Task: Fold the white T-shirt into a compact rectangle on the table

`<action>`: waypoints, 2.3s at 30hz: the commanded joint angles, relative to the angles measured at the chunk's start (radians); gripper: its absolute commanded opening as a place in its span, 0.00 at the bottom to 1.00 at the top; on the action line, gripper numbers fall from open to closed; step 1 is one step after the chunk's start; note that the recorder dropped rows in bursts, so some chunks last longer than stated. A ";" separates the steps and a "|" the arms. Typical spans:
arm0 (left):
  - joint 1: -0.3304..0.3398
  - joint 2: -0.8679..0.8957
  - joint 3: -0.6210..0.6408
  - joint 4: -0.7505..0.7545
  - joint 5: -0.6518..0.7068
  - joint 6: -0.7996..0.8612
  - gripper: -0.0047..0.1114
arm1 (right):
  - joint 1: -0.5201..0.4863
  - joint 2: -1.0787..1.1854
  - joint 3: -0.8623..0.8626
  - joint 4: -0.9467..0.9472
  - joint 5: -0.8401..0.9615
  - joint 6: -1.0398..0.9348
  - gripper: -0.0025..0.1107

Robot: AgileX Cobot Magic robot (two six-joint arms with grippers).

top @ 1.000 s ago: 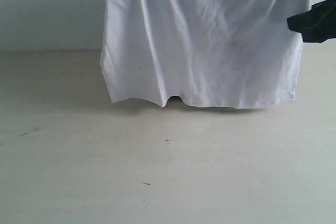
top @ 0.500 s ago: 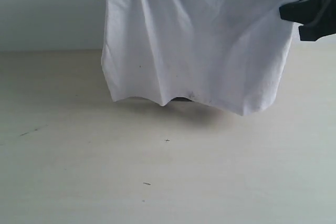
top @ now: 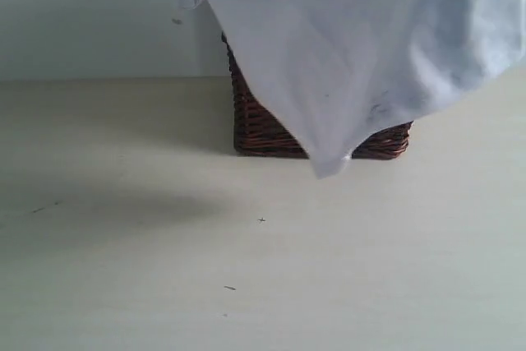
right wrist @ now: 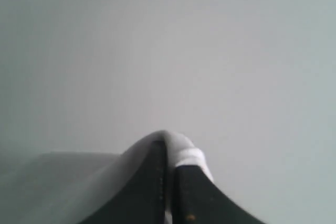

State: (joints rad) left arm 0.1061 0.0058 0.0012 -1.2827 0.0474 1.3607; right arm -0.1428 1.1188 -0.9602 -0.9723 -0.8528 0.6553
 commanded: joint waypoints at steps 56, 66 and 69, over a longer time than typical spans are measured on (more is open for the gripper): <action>0.003 -0.006 -0.001 -0.008 0.003 -0.004 0.04 | 0.207 0.170 -0.508 -0.772 -0.214 1.074 0.02; 0.003 -0.006 -0.001 -0.008 0.003 -0.004 0.04 | 0.495 0.215 -0.289 -0.772 -0.152 0.803 0.02; 0.003 -0.006 -0.001 -0.008 0.003 -0.004 0.04 | 0.551 0.262 -0.286 -0.728 -0.017 0.774 0.02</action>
State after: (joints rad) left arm 0.1061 0.0058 0.0012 -1.2827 0.0474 1.3607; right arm 0.3671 1.3432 -1.2514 -1.7760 -1.0060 1.4824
